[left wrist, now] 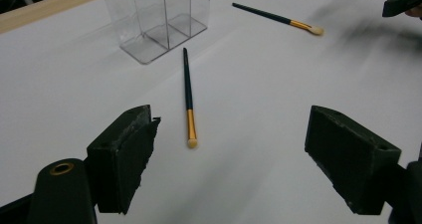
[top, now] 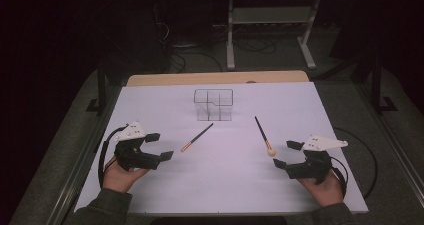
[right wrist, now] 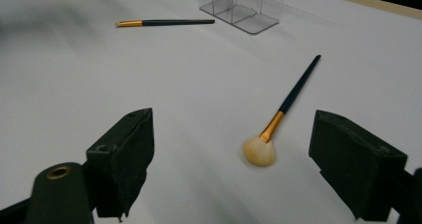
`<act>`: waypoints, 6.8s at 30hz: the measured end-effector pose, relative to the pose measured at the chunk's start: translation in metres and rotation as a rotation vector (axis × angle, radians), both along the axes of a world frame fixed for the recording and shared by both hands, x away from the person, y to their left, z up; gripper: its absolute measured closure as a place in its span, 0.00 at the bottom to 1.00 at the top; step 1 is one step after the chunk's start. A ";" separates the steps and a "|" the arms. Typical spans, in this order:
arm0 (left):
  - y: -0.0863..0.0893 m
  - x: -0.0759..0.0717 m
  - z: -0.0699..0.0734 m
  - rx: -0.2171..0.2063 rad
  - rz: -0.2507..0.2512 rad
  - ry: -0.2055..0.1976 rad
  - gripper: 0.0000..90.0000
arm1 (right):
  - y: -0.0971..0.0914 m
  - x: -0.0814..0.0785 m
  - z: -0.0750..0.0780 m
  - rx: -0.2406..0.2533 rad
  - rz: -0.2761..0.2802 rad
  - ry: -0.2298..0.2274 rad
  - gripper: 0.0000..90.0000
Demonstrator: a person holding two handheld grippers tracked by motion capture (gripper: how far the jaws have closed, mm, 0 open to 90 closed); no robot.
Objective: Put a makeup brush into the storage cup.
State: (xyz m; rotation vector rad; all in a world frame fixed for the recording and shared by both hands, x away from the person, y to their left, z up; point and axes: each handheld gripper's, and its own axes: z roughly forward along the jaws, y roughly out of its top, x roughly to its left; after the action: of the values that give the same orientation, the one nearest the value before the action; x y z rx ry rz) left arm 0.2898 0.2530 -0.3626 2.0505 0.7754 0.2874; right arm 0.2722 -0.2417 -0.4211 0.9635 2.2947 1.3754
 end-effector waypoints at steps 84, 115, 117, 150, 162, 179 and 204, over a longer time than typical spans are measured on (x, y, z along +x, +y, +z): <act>-0.095 0.119 -0.033 0.374 -0.035 0.292 0.58 | 0.000 0.001 0.002 -0.013 0.016 0.002 0.18; -0.111 0.124 -0.055 0.530 -0.052 0.351 0.88 | -0.001 0.000 0.002 -0.020 0.014 0.006 0.18; -0.112 0.123 -0.055 0.531 -0.045 0.348 0.89 | -0.002 -0.001 0.002 -0.018 0.011 0.004 0.18; -0.104 0.118 -0.051 0.546 -0.040 0.326 0.92 | 0.001 -0.001 0.002 -0.035 0.014 0.011 0.19; -0.082 0.099 -0.025 0.448 -0.095 0.286 0.92 | 0.019 0.002 0.018 -0.090 0.074 0.001 0.18; -0.076 0.062 0.005 0.347 -0.265 0.223 0.92 | 0.059 0.016 0.073 -0.143 0.232 -0.014 0.19; -0.098 0.023 0.019 0.292 -0.544 0.106 0.92 | 0.118 0.039 0.087 -0.234 0.484 0.030 0.25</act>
State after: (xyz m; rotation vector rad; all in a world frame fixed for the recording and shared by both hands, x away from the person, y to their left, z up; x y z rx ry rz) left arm 0.3128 0.1551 -0.3437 2.4752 0.2179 -0.0202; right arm 0.3117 -0.1236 -0.3337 0.3706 2.7522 1.2124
